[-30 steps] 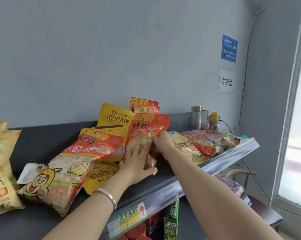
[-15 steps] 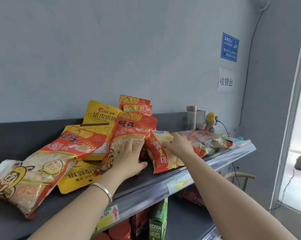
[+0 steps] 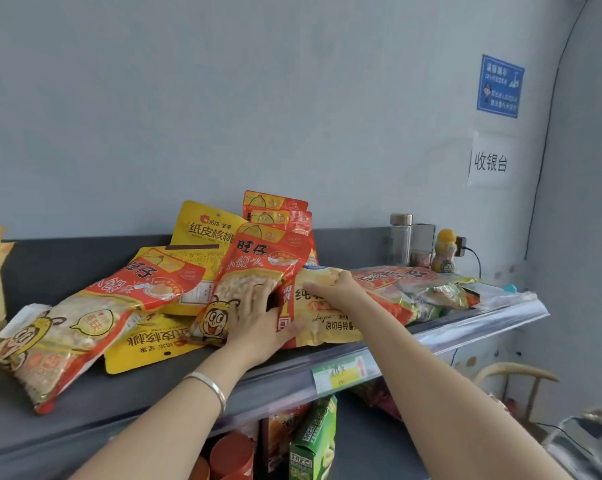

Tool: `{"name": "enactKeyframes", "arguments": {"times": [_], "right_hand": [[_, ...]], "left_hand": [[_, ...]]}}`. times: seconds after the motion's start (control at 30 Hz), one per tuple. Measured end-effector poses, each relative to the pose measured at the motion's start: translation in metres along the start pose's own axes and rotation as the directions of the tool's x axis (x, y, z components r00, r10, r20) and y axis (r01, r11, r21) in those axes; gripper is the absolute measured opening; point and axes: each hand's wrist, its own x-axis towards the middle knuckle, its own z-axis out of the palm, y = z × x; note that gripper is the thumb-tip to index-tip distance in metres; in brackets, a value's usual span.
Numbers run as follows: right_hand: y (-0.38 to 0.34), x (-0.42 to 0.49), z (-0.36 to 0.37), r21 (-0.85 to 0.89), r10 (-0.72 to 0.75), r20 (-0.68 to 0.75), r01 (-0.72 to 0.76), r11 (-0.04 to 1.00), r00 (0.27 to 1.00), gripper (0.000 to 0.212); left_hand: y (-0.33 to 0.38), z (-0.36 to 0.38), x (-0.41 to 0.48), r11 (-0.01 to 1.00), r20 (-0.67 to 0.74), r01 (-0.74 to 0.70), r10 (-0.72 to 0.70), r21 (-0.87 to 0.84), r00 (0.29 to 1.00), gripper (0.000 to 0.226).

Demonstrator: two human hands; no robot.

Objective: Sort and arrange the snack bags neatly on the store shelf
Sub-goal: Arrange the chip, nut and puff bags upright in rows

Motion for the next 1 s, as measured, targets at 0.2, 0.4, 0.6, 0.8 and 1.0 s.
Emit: {"name": "enactKeyframes", "arguments": {"times": [0.2,0.4,0.6,0.8,1.0], "right_hand": [[0.009,-0.006,0.000,0.056,-0.080,-0.027,0.081,0.995,0.996,0.104],[-0.002,-0.033,-0.021,-0.266,-0.293,-0.236,0.228,0.937,0.927,0.082],[0.004,-0.056,-0.036,-0.323,-0.381,-0.437,0.254,0.912,0.815,0.056],[0.015,-0.074,-0.044,-0.289,-0.345,-0.535,0.217,0.933,0.771,0.058],[0.015,-0.098,-0.058,-0.240,-0.310,-0.641,0.200,0.950,0.702,0.049]], "left_hand": [[0.003,-0.002,0.000,0.997,0.008,0.025,-0.025,-0.074,1.000,0.072],[0.018,-0.011,-0.003,0.988,-0.095,0.058,-0.073,-0.146,0.993,0.066],[0.051,-0.008,-0.013,0.946,-0.284,-0.136,0.049,-0.295,0.957,0.061],[0.074,-0.006,-0.021,0.373,0.015,0.009,0.013,-0.928,1.000,0.040],[0.089,-0.027,-0.017,0.179,-0.008,-0.014,0.036,-0.984,0.999,0.042]]}}
